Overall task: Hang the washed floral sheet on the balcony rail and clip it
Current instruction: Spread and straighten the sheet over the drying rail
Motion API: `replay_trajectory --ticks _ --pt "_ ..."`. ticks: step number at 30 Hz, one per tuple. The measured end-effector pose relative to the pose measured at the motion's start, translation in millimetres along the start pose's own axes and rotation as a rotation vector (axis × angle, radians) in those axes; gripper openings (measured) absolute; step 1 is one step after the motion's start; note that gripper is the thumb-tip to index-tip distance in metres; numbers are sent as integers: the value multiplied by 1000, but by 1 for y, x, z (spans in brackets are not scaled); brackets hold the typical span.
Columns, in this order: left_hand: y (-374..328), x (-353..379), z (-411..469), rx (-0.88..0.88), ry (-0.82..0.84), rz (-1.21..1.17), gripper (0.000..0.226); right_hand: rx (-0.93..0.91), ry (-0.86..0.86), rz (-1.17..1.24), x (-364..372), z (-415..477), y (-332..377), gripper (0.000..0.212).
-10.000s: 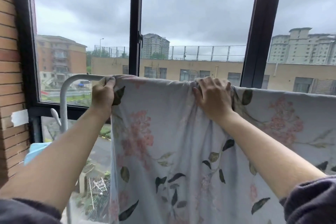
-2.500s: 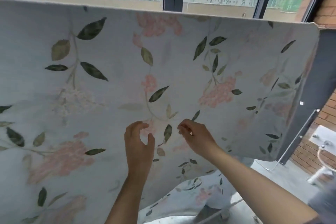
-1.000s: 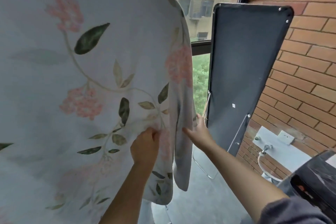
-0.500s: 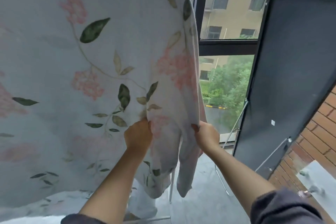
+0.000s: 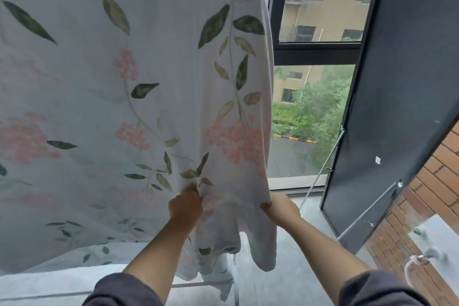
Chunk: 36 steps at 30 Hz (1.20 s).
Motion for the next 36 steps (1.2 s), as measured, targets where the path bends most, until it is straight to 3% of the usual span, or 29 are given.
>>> replay_trajectory --ticks 4,7,10,14,17,23,27,31,36 --pt "-12 -33 -4 52 -36 -189 37 -118 -183 296 -38 -5 21 39" --pt "-36 -79 -4 142 -310 -330 37 -176 -406 448 -81 -5 46 26" --pt "-54 -114 3 209 -477 -209 35 -200 -520 374 -107 -7 64 25" --pt "-46 -111 11 231 -430 -121 29 -176 -544 182 -87 -15 68 35" --pt "-29 -93 17 209 -344 -28 25 -177 -499 125 -55 -22 71 39" --pt "5 -50 9 167 -113 111 33 -151 -214 -78 10 -25 71 40" --pt "24 -46 17 118 -21 105 34 -192 -34 13 18 -15 62 31" --pt "20 -75 27 174 -34 68 40 -102 -264 320 -34 6 58 37" --pt "-25 -173 15 360 -323 -66 43 -68 -638 617 -126 10 71 48"
Point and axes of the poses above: each hand's wrist, its own z-axis towards the middle knuckle, its own x-axis out of the palm, y = z × x, the point moved 1 cm from there along z, towards the middle knuckle, and after that the axes turned 7 degrees about -z, right-handed, at the moved point
